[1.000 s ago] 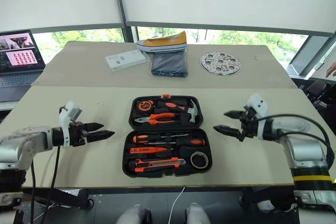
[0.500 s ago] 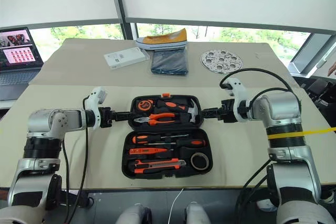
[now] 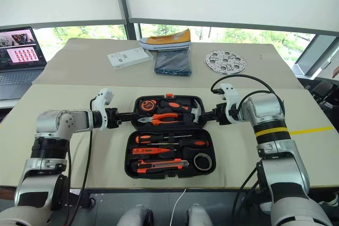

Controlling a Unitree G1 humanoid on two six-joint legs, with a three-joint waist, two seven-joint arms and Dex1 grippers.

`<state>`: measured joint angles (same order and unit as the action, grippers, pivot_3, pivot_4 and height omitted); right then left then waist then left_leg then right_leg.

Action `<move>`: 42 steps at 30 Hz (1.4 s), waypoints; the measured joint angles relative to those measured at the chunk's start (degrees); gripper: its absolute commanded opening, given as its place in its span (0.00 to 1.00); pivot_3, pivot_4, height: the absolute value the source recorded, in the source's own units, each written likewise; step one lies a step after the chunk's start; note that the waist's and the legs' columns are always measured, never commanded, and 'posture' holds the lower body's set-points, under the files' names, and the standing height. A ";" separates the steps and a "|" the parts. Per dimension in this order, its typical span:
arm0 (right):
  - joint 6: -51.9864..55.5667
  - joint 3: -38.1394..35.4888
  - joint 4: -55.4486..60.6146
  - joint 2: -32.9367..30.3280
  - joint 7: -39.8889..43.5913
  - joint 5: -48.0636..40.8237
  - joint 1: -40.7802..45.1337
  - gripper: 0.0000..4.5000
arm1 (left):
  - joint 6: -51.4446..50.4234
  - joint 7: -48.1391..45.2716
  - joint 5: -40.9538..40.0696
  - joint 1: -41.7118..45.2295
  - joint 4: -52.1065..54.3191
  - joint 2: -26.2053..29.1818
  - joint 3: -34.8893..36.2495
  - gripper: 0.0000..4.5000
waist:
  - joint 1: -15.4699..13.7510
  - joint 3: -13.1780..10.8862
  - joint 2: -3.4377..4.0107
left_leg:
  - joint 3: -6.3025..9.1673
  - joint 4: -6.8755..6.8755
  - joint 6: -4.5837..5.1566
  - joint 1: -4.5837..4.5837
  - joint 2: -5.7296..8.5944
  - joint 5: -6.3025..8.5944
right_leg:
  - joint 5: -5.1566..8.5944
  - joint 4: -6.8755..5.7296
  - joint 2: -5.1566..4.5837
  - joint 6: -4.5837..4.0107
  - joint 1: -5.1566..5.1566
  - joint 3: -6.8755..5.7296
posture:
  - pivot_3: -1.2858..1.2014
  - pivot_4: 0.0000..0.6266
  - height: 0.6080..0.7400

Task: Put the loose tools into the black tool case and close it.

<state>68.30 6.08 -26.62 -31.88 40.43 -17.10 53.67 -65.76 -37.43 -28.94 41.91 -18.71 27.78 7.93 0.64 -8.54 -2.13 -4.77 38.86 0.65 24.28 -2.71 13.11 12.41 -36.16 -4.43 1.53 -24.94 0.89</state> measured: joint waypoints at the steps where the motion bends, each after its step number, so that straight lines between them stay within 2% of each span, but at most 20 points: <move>1: 0.00 -0.08 0.00 0.26 -0.14 0.01 -0.01 0.11 | 0.72 0.38 -0.22 -0.12 -0.03 -0.47 0.91 0.06 | -0.04 0.00 0.00 | 0.00 0.03 0.00 0.00 0.00 -0.02 | -0.04 0.00 0.00 0.01 0.01 0.00 | 0.52 0.24 1.00; 2: 0.00 -0.19 0.01 0.42 -0.13 -0.01 -0.01 0.03 | 0.96 0.64 -0.33 -0.16 -0.06 -0.71 1.28 0.00 | -0.07 0.00 0.00 | 0.01 0.04 0.02 -0.01 0.00 -0.05 | -0.09 0.01 -0.01 0.02 0.04 0.00 | 0.52 0.24 1.00; 3: 0.00 -0.44 0.04 0.69 -0.12 -0.06 -0.04 0.02 | 1.17 1.21 -0.37 -0.23 -0.25 -1.34 2.10 0.00 | -0.08 0.00 0.00 | 0.01 0.05 0.05 -0.07 0.01 -0.09 | -0.14 0.04 -0.01 0.04 0.11 0.00 | 0.52 0.24 1.00; 6: -2.67 -3.07 2.10 1.04 0.00 -0.48 -2.73 0.02 | 3.20 2.47 -0.90 -1.43 -0.32 -3.69 5.23 0.00 | -0.08 0.00 0.00 | 0.01 0.06 0.13 -0.08 0.01 -0.19 | -0.30 0.15 -0.01 0.09 0.19 0.00 | 0.52 0.24 1.00; 9: -7.08 -3.89 6.74 0.97 0.98 -0.99 -6.68 0.02 | 5.46 2.08 -1.37 -2.76 0.17 -3.76 5.88 0.00 | 0.17 0.00 0.00 | 0.01 0.05 0.12 -0.09 0.00 -0.20 | -0.31 0.12 0.01 0.08 0.16 0.03 | 0.52 0.24 1.00; 12: -16.01 -2.86 11.86 0.04 2.54 0.66 -11.43 0.02 | 10.63 0.60 -1.59 -5.33 1.41 -4.53 6.45 0.00 | 0.20 0.00 0.00 | -0.01 0.02 0.12 -0.04 0.00 -0.20 | -0.31 0.10 0.01 0.07 0.05 0.04 | 0.52 0.24 1.00; 17: -52.09 -2.31 17.02 -3.43 5.96 7.04 -24.09 0.02 | 37.50 -8.00 2.55 -14.49 4.88 -6.46 3.88 0.00 | 0.07 0.00 0.00 | -0.09 -0.04 0.11 0.19 0.01 -0.19 | -0.31 0.25 0.00 0.07 -0.12 0.07 | 0.52 0.24 1.00; 19: -64.06 -2.80 16.97 -4.52 6.50 9.00 -28.26 0.02 | 44.95 -10.21 4.57 -16.41 6.04 -6.25 2.59 0.00 | 0.03 0.00 0.00 | -0.12 -0.05 0.11 0.19 0.01 -0.19 | -0.31 0.28 -0.01 0.08 -0.12 0.08 | 0.52 0.24 1.00; 24: -83.47 -3.95 15.48 -5.40 4.89 12.24 -34.31 0.02 | 61.38 -13.93 8.73 -21.05 7.30 -5.29 0.97 0.00 | 0.06 0.00 0.00 | -0.14 -0.03 0.12 -0.05 -0.01 -0.19 | -0.31 0.25 0.00 0.06 0.07 0.10 | 0.52 0.24 1.00; 28: -105.04 -2.25 11.50 -10.57 -0.19 23.93 -36.67 0.02 | 78.14 -18.78 12.58 -26.76 7.98 -1.62 -1.16 0.00 | 0.12 0.00 0.02 | -0.23 -0.08 0.14 -0.63 -0.03 -0.17 | -0.19 0.39 -0.04 0.05 0.64 0.11 | 0.52 0.24 1.00; 29: -108.95 -1.96 10.77 -11.83 -1.25 26.60 -37.17 0.00 | 80.70 -20.36 12.96 -28.35 8.15 -0.43 -1.56 0.16 | 0.13 0.00 0.00 | -0.26 -0.10 0.14 -0.81 -0.07 -0.15 | -0.01 0.40 -0.04 -0.11 0.76 0.11 | 0.52 0.24 1.00; 31: -112.82 -1.94 9.67 -11.76 -3.87 29.25 -38.26 0.00 | 83.57 -22.64 13.07 -30.72 8.16 0.98 -2.41 0.30 | 0.12 0.02 -0.02 | -0.28 -0.10 0.14 -0.88 -0.12 -0.16 | 0.17 0.33 -0.04 -0.43 0.79 0.12 | 0.52 0.24 1.00; 33: -114.77 -1.83 9.16 -11.54 -5.35 29.47 -39.49 0.18 | 85.40 -23.79 13.06 -31.92 7.96 1.57 -2.79 0.47 | 0.13 0.02 -0.02 | -0.30 -0.10 0.14 -0.97 -0.15 -0.16 | 0.17 0.21 -0.03 -0.45 0.79 0.16 | 0.52 0.24 1.00; 36: -115.04 -1.50 9.00 -11.90 -5.47 29.28 -41.99 0.39 | 88.46 -24.93 13.20 -32.94 6.36 3.30 -2.82 0.72 | 0.13 0.02 -0.02 | -0.29 -0.10 0.14 -1.01 -0.20 -0.16 | 0.17 0.13 0.00 -0.47 0.79 0.16 | 0.52 0.24 1.00; 38: -115.06 -2.01 8.96 -12.61 -5.68 28.44 -43.33 0.52 | 89.24 -25.11 13.01 -33.77 4.76 4.17 -1.78 0.85 | 0.12 0.01 -0.01 | -0.31 -0.09 0.14 -1.02 -0.20 -0.16 | 0.16 0.11 -0.02 -0.48 0.78 0.18 | 0.52 0.24 1.00; 39: -115.10 -2.02 8.96 -13.61 -5.66 28.52 -44.29 0.62 | 89.33 -25.48 12.73 -33.69 4.20 4.68 -1.64 0.96 | 0.09 0.01 -0.01 | -0.31 -0.09 0.14 -1.01 -0.20 -0.16 | 0.17 0.14 -0.02 -0.47 0.78 0.17 | 0.52 0.24 1.00; 41: -115.46 -2.47 9.00 -14.88 -5.86 28.35 -46.11 0.77 | 88.65 -26.92 11.35 -33.84 3.23 5.99 -1.22 0.97 | -0.10 0.01 -0.01 | -0.31 -0.08 0.14 -0.98 -0.19 -0.16 | 0.18 0.14 -0.05 -0.47 0.77 0.17 | 0.52 0.24 1.00; 42: -115.88 -3.16 9.05 -16.02 -5.97 27.91 -47.68 0.77 | 87.72 -27.92 10.43 -34.13 2.38 6.78 -0.90 0.97 | -0.16 0.01 0.00 | -0.31 -0.10 0.15 -0.99 -0.19 -0.16 | 0.20 0.13 -0.11 -0.45 0.77 0.18 | 0.52 0.24 1.00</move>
<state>-47.58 2.92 -17.57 -47.90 34.46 10.80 5.99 21.95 -65.35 -18.51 7.78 -16.32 34.56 7.02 0.47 -8.53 -2.13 -5.08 38.76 0.79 23.29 -2.90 12.94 12.62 -36.03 -4.53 1.08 -24.17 1.07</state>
